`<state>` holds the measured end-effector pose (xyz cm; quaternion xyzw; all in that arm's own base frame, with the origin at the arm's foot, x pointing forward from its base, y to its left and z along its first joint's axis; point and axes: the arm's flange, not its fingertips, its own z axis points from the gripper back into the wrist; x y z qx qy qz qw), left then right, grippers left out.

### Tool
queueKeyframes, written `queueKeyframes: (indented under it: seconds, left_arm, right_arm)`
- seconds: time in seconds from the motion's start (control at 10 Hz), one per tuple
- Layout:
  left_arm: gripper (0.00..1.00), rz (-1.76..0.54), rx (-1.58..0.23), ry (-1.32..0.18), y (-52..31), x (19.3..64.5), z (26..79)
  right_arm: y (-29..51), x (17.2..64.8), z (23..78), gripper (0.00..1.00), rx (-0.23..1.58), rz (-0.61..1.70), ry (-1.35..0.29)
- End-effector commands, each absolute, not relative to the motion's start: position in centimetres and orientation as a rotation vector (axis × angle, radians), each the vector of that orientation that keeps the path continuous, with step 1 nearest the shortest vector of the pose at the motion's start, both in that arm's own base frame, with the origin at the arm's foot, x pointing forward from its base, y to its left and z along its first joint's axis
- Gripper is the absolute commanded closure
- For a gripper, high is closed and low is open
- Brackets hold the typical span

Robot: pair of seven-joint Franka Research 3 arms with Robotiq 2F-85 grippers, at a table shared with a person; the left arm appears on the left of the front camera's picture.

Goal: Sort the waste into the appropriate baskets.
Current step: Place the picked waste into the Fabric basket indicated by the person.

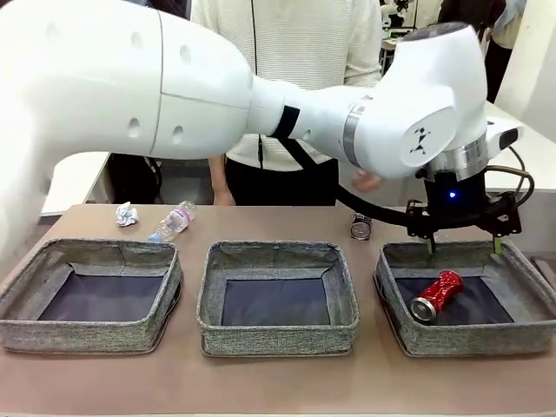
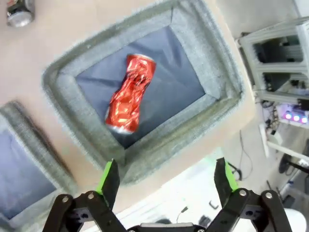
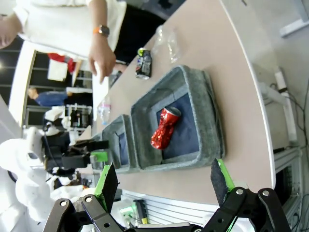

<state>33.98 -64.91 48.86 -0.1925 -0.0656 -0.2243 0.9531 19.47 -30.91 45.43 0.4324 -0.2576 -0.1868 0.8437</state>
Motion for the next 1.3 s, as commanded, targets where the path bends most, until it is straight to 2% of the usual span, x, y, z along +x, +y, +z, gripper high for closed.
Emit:
queueKeyframes:
  seconds: [0.0,0.3,0.5,0.7,0.9,1.0,1.2]
  left_arm:
    - [0.00,-0.426,-0.357,-0.166,-57.6,32.3,53.2]
    - [0.00,-0.288,-0.446,-0.202,-44.4,30.4,58.6]
    - [0.00,-0.261,-0.505,-0.194,-35.1,29.8,60.6]
    - [0.00,-0.305,-0.556,-0.084,-25.8,30.5,60.7]
    - [0.00,-0.305,-0.723,0.025,-16.0,29.5,59.6]
    - [0.00,-0.303,-0.817,0.034,-11.5,28.4,58.6]
    - [0.00,-0.307,-1.037,-0.050,-3.8,24.5,55.4]
  right_arm:
    - [-28.6,21.2,46.3,0.00,0.923,-0.356,-0.530]
    - [-19.3,25.8,49.4,0.00,0.973,-0.212,-0.386]
    - [-12.3,26.9,50.9,0.00,0.944,-0.089,-0.261]
    - [-8.6,27.2,51.7,0.00,1.046,-0.051,-0.058]
    - [-8.8,28.9,52.2,0.00,1.172,-0.121,0.115]
    - [-10.1,29.8,52.4,0.00,1.277,-0.151,0.196]
    - [-12.8,30.3,52.4,0.00,1.404,-0.161,0.255]
